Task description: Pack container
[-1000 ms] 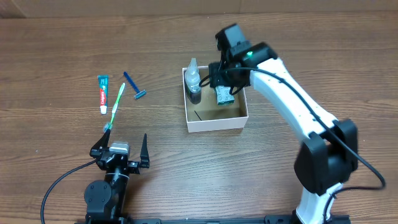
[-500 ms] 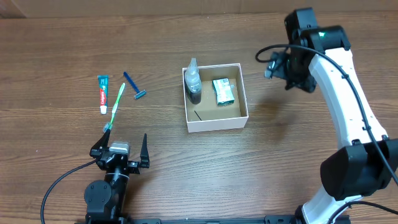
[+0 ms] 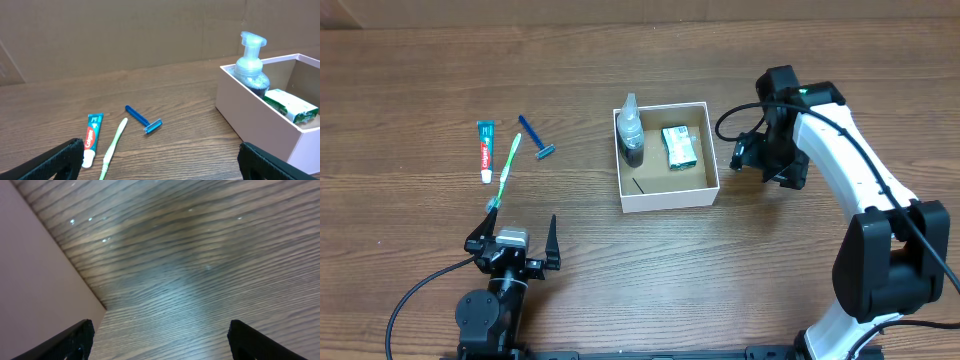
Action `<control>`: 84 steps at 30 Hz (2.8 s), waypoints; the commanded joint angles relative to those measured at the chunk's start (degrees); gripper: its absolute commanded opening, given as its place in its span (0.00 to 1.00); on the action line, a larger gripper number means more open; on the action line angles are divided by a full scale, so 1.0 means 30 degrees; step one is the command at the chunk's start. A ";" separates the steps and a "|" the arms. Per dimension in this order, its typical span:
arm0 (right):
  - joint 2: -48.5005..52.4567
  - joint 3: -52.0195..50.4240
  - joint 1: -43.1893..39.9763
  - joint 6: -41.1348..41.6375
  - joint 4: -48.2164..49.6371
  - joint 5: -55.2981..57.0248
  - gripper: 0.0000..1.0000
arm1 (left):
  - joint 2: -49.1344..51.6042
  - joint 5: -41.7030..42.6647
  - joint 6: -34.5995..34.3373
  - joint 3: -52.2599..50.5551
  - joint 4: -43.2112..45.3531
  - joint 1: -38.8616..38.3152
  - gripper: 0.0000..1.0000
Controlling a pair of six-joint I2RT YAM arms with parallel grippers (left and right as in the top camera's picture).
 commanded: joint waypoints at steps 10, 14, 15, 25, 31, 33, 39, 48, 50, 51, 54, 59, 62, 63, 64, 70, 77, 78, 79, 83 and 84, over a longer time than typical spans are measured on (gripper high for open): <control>-0.0029 -0.0117 0.2040 0.0102 0.0219 -0.0393 0.88 | -0.0182 -0.0117 0.0291 -0.0109 0.0036 0.0189 1.00; -0.0029 -0.0117 0.2040 0.0095 0.0233 -0.0692 0.88 | -0.0182 -0.0117 0.0291 -0.0109 0.0036 0.0189 1.00; -0.0029 -0.0117 0.2040 0.0095 0.0240 -0.0816 0.88 | -0.0182 -0.0117 0.0291 -0.0109 0.0036 0.0189 1.00; -0.0029 -0.0117 0.2062 0.0022 0.0444 -0.1246 0.88 | -0.0182 -0.0117 0.0291 -0.0109 0.0036 0.0189 1.00; -0.0029 -0.0066 0.1326 -0.0372 0.0969 0.0634 0.95 | -0.0182 -0.0117 0.0291 -0.0109 0.0036 0.0189 1.00; -0.0029 -0.0058 0.0248 -0.0627 0.1530 0.1013 1.00 | -0.0182 -0.0117 0.0291 -0.0109 0.0036 0.0189 1.00; -0.0029 -0.0058 -0.3716 -0.0627 0.3402 0.1756 1.00 | -0.0182 -0.0117 0.0291 -0.0109 0.0036 0.0189 1.00; -0.0029 -0.0058 -0.7329 -0.0634 0.3781 0.1770 1.00 | -0.0182 -0.0117 0.0291 -0.0109 0.0036 0.0189 1.00; -0.0029 -0.0058 -0.7592 -0.0627 0.3789 0.1770 1.00 | -0.0182 -0.0117 0.0291 -0.0109 0.0036 0.0189 1.00; -0.0029 -0.0058 -0.7614 -0.0627 0.3789 0.1770 1.00 | -0.0182 -0.0117 0.0291 -0.0109 0.0036 0.0189 1.00; -0.0029 -0.0058 -0.7614 -0.0634 0.3789 0.1770 1.00 | -0.0182 -0.0117 0.0291 -0.0109 0.0036 0.0189 1.00; -0.0029 -0.0058 -0.7614 -0.0627 0.3789 0.1770 1.00 | -0.0182 -0.0124 0.0291 -0.0109 0.0036 0.0189 1.00; -0.0029 -0.0058 -0.7614 -0.0627 0.3789 0.1770 1.00 | -0.0182 -0.0117 0.0291 -0.0109 0.0036 0.0189 1.00; -0.0029 -0.0058 -0.7614 -0.0627 0.3789 0.1770 1.00 | -0.0182 -0.0109 0.0277 -0.0109 0.0036 0.0189 1.00; -0.0029 -0.0058 -0.7614 -0.0627 0.3789 0.1770 1.00 | -0.0182 -0.0044 0.0284 -0.0109 0.0044 0.0189 1.00; -0.0029 -0.0058 -0.7614 -0.0627 0.3789 0.1770 1.00 | -0.0182 0.2171 0.0277 0.0204 0.0532 0.0189 1.00; -0.0029 -0.0058 -0.7614 -0.0634 0.3789 0.1770 1.00 | 0.3716 0.2506 -0.1734 0.8517 -0.3213 0.0197 1.00; -0.0029 -0.0058 -0.7614 -0.0627 0.3789 0.1770 1.00 | 0.5464 0.2098 -0.1727 1.0550 -0.4809 0.0197 1.00; -0.0029 -0.0058 -0.7614 -0.0634 0.3789 0.1770 1.00 | 0.6980 0.1785 -0.1727 1.2269 -0.6324 0.0197 1.00; -0.0029 -0.0058 -0.7614 -0.0627 0.3789 0.1770 1.00 | 1.5810 0.1399 -0.0801 2.1646 -1.4528 0.0197 1.00; -0.0029 -0.0058 -0.7614 -0.0634 0.3789 0.1770 1.00 | 1.7660 0.1406 -0.0517 2.3635 -1.5992 0.0197 1.00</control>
